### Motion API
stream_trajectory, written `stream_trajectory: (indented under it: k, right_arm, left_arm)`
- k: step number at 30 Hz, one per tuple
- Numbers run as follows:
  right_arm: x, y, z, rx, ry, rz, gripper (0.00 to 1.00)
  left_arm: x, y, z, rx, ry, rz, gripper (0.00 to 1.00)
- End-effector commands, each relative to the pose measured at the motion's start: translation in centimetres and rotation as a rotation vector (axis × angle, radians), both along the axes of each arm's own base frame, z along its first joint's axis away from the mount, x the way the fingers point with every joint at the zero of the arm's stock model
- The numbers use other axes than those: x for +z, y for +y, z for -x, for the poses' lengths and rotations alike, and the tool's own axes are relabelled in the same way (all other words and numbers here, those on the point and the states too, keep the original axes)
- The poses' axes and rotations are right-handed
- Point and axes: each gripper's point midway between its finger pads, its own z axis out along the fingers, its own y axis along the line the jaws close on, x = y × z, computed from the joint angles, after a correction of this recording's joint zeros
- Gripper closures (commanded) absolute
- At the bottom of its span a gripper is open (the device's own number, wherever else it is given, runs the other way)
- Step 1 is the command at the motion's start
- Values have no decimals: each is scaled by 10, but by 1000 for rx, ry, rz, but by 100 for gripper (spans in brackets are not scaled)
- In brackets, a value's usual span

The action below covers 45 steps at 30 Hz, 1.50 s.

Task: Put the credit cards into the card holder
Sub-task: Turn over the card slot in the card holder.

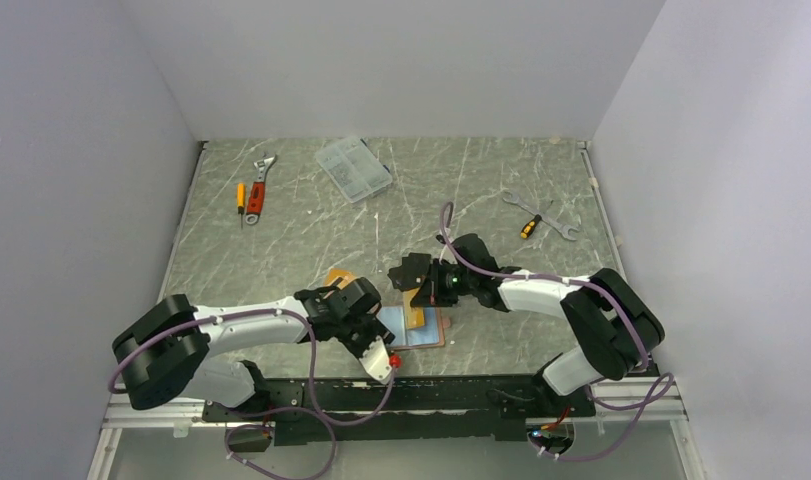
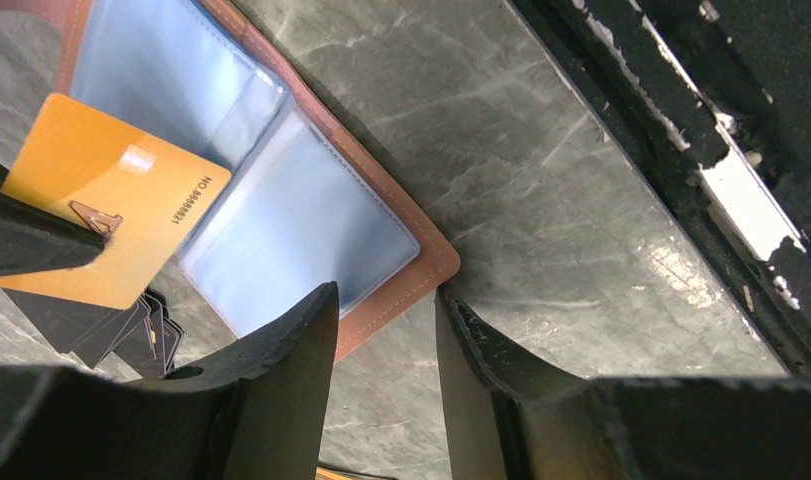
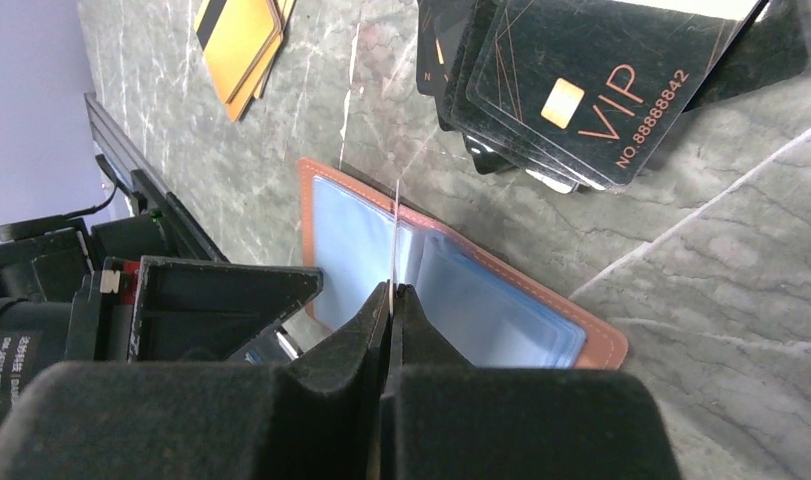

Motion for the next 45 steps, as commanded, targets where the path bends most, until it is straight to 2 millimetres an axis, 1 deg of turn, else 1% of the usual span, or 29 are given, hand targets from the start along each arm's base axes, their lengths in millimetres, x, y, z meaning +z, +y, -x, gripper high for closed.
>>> stream_trajectory:
  k: [1, 4, 6, 10, 16, 19, 25, 31, 38, 41, 45]
  right_arm:
    - [1, 7, -6, -33, -29, -20, 100]
    - [-4, 7, -3, -44, -17, -9, 100]
    - [-4, 6, -2, -57, -18, -3, 100]
    - [-5, 4, 1, -76, -14, 7, 100]
    - [-10, 10, 10, -54, 5, 13, 100]
    - [-14, 10, 16, -47, 17, 22, 100]
    - [-24, -3, 27, -54, 26, 59, 100]
    - [-32, -9, 31, -53, 45, 89, 100]
    - [-39, -11, 41, -17, 64, 87, 100]
    - [-42, -10, 43, -3, 83, 76, 100]
    - [-47, -13, 43, -7, 108, 97, 100]
  left_arm:
    - [2, -6, 8, 26, -2, 17, 55]
    - [-1, -4, 11, 39, -6, 10, 58]
    - [-2, -2, 13, 50, -1, 6, 62]
    - [-3, -1, 16, 52, 3, 11, 64]
    - [-3, -2, 19, 64, 14, 10, 65]
    - [-3, -1, 22, 63, 30, 1, 64]
    - [-4, -5, 24, 63, 28, 5, 66]
    - [-5, -3, 23, 67, 26, -9, 67]
    - [-3, -8, 22, 69, 34, -8, 68]
    - [-4, -7, 22, 69, 38, -12, 69]
    - [-4, -7, 23, 74, 45, -17, 71]
